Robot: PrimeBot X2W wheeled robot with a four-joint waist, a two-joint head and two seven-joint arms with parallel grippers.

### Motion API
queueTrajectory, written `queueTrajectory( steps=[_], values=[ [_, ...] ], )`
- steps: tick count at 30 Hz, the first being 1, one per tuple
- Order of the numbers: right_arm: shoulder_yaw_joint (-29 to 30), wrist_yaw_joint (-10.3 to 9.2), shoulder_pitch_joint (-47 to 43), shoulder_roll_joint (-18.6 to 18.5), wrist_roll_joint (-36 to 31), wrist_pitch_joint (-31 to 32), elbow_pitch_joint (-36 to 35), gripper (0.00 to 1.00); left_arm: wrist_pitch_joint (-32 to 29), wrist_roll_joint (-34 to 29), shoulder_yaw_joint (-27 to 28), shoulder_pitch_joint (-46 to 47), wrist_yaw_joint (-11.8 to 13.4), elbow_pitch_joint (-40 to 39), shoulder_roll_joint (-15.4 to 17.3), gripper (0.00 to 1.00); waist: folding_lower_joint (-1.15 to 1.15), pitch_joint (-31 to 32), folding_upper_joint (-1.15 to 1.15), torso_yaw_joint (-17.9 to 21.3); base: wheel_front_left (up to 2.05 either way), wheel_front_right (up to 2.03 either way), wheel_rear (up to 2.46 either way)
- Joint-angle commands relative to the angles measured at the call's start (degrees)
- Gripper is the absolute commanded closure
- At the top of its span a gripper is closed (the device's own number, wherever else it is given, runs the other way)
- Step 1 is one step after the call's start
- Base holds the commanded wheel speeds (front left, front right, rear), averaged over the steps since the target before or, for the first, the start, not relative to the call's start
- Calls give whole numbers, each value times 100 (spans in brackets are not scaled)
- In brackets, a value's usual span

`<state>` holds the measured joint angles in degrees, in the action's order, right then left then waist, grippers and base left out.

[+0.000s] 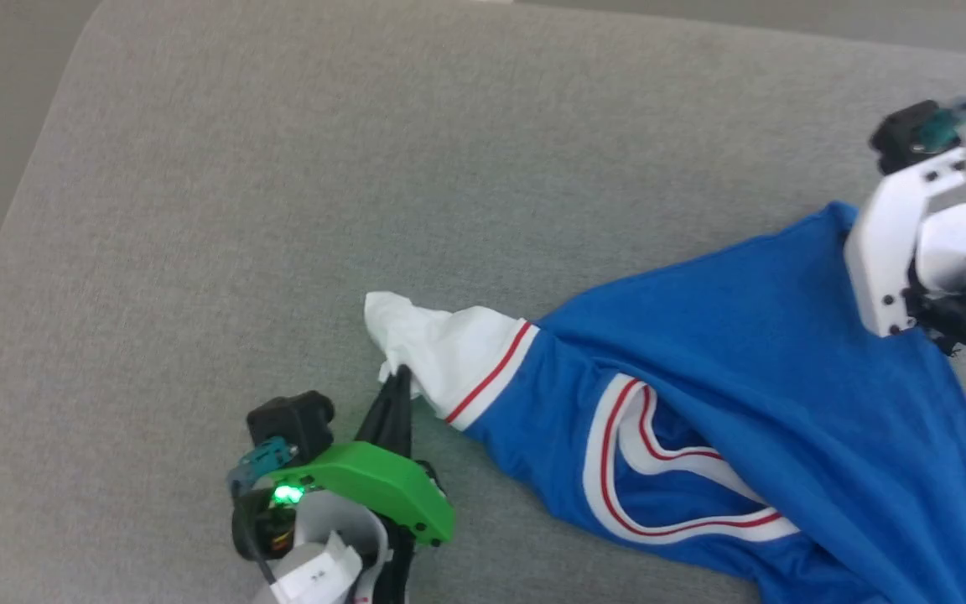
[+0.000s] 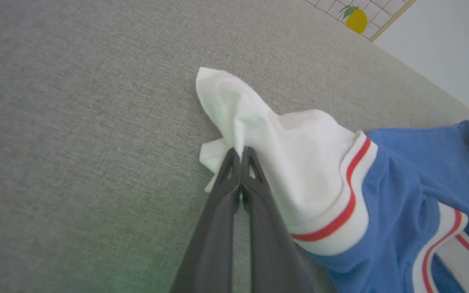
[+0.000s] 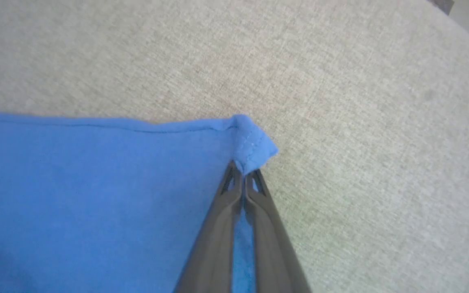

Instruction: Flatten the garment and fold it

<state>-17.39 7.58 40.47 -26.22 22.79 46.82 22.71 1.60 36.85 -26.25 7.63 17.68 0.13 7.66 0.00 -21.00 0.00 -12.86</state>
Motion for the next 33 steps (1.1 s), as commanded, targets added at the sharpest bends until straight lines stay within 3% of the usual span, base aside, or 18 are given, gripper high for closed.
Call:
queueTrajectory(
  steps=[1,8,17,21,25,33],
  values=[
    [182,-9,-129,-9,155,-191,-78,100,31,-2,62,-20,10,24,82,100,0,353,0,296,0,0,0],
    [1023,-9,-963,33,873,-636,-1099,100,-10,127,263,-283,61,-11,309,100,0,940,0,796,0,0,0],
    [2121,-9,-3283,497,1562,-142,-2563,100,8,330,355,-549,-19,-128,380,100,0,1445,0,1096,0,0,0],
    [2550,-9,-3952,820,1864,118,-3098,100,321,593,503,-615,-346,-254,306,100,0,1575,0,1150,0,0,0],
    [2888,-9,-3879,923,1961,256,-3533,100,536,886,720,-443,-759,-261,324,100,0,1695,0,1234,0,0,0],
    [3207,-9,-2442,436,1751,746,-3668,100,268,1056,946,1258,-1427,-346,618,100,0,1948,0,1257,0,0,0]
  ],
)
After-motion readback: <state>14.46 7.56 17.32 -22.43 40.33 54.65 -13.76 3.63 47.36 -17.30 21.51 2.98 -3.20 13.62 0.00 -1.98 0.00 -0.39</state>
